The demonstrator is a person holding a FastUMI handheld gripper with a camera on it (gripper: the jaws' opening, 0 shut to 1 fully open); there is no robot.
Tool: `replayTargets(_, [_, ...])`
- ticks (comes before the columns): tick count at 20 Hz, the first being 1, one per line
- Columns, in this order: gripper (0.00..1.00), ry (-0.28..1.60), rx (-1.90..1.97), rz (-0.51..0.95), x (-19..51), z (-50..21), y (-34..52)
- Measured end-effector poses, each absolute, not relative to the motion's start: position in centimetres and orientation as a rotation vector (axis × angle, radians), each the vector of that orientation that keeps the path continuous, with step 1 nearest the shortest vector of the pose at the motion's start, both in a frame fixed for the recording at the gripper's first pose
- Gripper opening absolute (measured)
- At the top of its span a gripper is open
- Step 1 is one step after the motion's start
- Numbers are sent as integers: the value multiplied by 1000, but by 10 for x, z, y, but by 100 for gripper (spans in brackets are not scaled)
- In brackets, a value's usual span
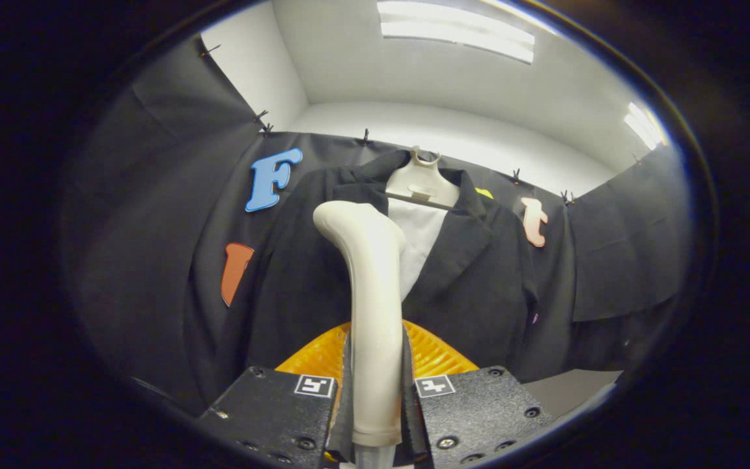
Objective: Iron the clothes twice with a garment steamer, once on the left side and once on the right side.
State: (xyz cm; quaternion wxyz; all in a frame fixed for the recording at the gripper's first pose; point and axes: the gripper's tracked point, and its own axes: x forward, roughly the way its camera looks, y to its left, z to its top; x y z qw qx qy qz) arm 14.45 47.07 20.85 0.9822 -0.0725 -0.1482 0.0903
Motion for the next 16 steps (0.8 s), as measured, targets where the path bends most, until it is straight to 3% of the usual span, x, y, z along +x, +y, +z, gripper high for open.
replayTargets(16, [32,-137,-223,189,101,100,449])
